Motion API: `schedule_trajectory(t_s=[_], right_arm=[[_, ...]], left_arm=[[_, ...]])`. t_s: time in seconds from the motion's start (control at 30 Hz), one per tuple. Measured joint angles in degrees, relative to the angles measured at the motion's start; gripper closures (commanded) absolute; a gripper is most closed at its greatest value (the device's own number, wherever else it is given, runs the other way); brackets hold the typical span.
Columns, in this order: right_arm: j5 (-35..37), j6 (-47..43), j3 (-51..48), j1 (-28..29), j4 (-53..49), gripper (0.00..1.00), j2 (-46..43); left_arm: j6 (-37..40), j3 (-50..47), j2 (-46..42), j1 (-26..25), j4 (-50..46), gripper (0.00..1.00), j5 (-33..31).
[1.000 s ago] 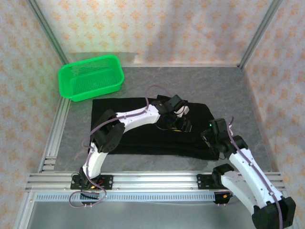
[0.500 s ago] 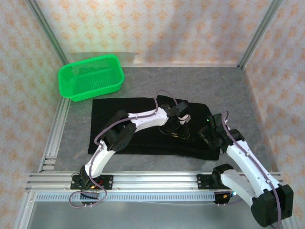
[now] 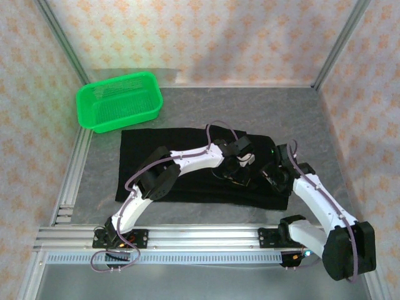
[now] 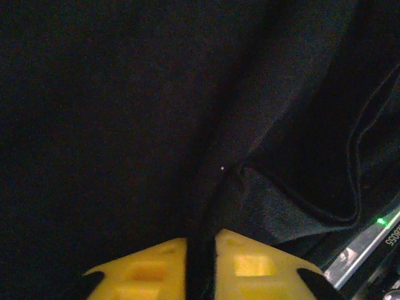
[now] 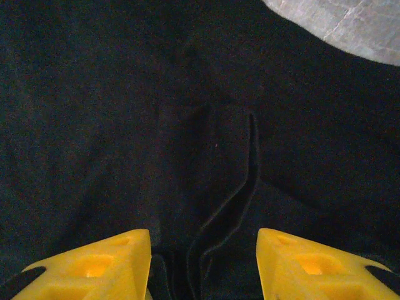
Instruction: Fold and stack the t-shirts
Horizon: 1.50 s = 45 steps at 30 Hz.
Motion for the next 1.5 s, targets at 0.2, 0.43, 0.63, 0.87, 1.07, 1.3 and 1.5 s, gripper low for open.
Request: schedule_trajectory(t_s=[0.2, 0.43, 0.63, 0.87, 1.07, 1.3, 1.5], right_arm=[[-0.39, -0.61, -1.7, -1.07, 0.79, 0.53, 0.0], [-0.68, -1.25, -3.26, -1.81, 1.03, 0.53, 0.11], [-0.63, -1.73, -3.26, -2.1, 1.05, 0.53, 0.11], [-0.61, -2.32, -3.26, -2.34, 1.2, 0.52, 0.28], [-0.55, -2.58, -3.26, -2.69, 1.25, 0.52, 1.03], [0.13, -2.78, -3.26, -2.71, 1.18, 0.52, 1.4], [0.5, -2.82, -3.23, -2.82, 1.18, 0.52, 1.4]], left_arm=[[-0.07, -0.02, 0.04, -0.04, 0.59, 0.93, 0.15], [-0.42, -0.48, -1.07, -0.07, 2.29, 0.96, -0.52], [-0.42, -1.18, -5.27, -0.09, 3.69, 0.95, -2.03], [-0.44, -2.58, -8.24, 0.17, 5.57, 0.92, -3.08], [-0.83, -3.08, -8.2, 0.55, 5.9, 0.84, -3.17], [-1.75, -4.04, -7.58, 0.55, 8.04, 0.67, -3.26], [-2.38, -4.39, -6.43, 0.55, 10.47, 0.61, -2.75]])
